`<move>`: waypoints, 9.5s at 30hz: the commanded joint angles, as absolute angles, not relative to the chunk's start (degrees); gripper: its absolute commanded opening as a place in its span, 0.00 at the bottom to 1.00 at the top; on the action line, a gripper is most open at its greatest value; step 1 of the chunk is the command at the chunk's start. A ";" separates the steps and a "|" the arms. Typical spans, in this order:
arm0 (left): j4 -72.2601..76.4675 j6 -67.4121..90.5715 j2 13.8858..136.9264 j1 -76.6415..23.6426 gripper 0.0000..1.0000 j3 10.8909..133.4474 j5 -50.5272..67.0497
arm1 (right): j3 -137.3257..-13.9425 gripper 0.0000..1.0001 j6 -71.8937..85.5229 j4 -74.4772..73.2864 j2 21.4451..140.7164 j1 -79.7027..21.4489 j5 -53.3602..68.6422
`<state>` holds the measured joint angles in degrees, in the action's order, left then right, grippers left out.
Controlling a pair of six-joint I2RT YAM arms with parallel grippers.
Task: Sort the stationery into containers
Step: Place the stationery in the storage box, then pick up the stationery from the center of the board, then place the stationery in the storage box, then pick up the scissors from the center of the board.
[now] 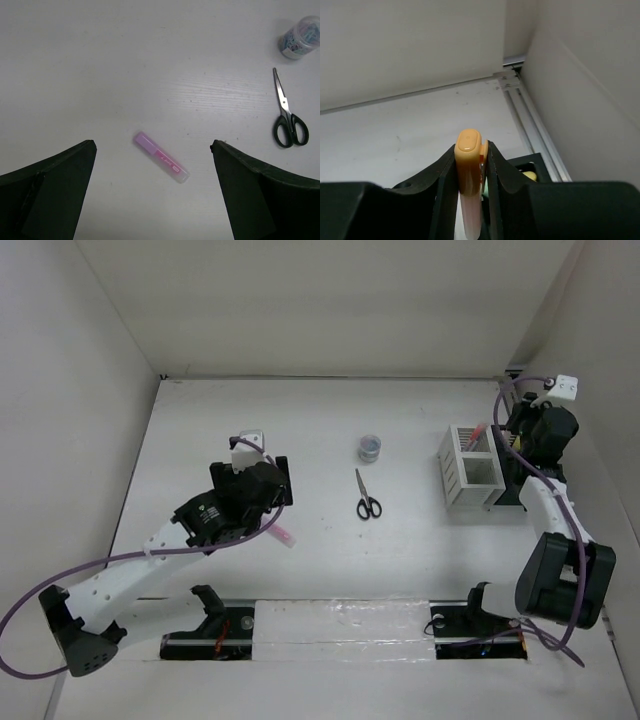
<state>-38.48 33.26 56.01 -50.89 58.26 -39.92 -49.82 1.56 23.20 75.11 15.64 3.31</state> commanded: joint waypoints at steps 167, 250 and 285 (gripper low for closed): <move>-22.26 29.70 61.52 -68.38 1.00 67.74 -38.41 | -48.34 0.00 10.75 22.24 59.76 -21.39 6.15; -22.42 45.18 92.43 -51.86 0.96 71.54 -16.53 | -60.03 1.00 14.06 -23.90 42.80 -30.40 -21.01; -31.65 49.57 114.08 -54.23 0.71 81.91 -21.01 | -56.43 1.00 14.58 -20.83 43.07 -33.49 -18.19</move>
<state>-30.09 48.66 113.97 -54.26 83.20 -19.18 -56.10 13.78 -23.33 43.51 -33.08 -18.72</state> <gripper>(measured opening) 0.716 0.995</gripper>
